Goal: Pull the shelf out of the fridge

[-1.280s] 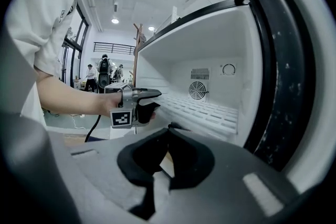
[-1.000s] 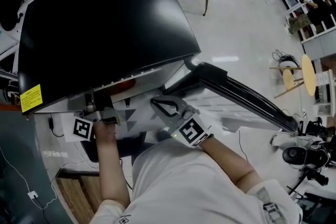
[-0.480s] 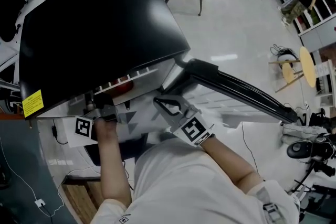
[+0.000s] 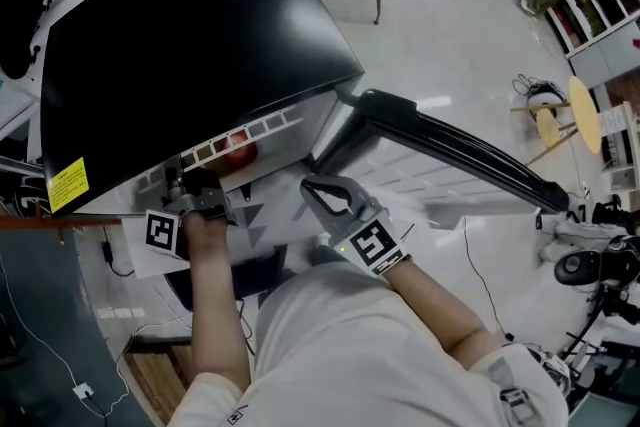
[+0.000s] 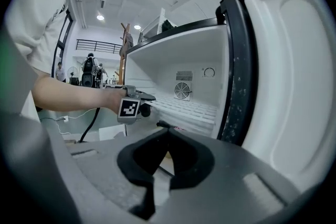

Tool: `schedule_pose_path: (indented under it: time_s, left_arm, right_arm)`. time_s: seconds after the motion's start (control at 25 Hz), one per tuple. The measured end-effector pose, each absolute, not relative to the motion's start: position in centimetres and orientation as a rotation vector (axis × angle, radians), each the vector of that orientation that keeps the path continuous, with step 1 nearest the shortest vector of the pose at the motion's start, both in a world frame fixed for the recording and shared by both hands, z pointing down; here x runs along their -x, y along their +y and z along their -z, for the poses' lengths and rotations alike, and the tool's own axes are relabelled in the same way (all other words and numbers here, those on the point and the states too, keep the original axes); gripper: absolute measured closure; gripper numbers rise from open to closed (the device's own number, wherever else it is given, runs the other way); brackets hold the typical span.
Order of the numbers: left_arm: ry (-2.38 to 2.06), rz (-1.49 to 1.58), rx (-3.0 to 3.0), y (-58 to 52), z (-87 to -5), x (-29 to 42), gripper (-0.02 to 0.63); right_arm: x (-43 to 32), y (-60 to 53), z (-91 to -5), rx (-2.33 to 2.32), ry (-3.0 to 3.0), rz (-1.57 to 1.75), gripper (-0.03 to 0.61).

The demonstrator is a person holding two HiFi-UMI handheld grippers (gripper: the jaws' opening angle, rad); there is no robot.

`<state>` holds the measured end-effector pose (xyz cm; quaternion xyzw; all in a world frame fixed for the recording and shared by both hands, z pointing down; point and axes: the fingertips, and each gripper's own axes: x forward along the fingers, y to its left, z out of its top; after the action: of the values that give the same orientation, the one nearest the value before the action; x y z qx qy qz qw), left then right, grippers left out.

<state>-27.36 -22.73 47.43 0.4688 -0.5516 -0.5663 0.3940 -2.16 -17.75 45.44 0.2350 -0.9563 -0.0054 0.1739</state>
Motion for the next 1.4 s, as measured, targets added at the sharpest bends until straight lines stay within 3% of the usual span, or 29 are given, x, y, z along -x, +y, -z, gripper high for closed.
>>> schedule_pose_path:
  time_s: [1.4]
  left_arm:
    - [-1.393,1.432,-1.144,-18.2,-47.7,25.0,0.583]
  right_arm:
    - [0.6,-14.6,-45.8,-0.701,-2.719,-0.033,0.577]
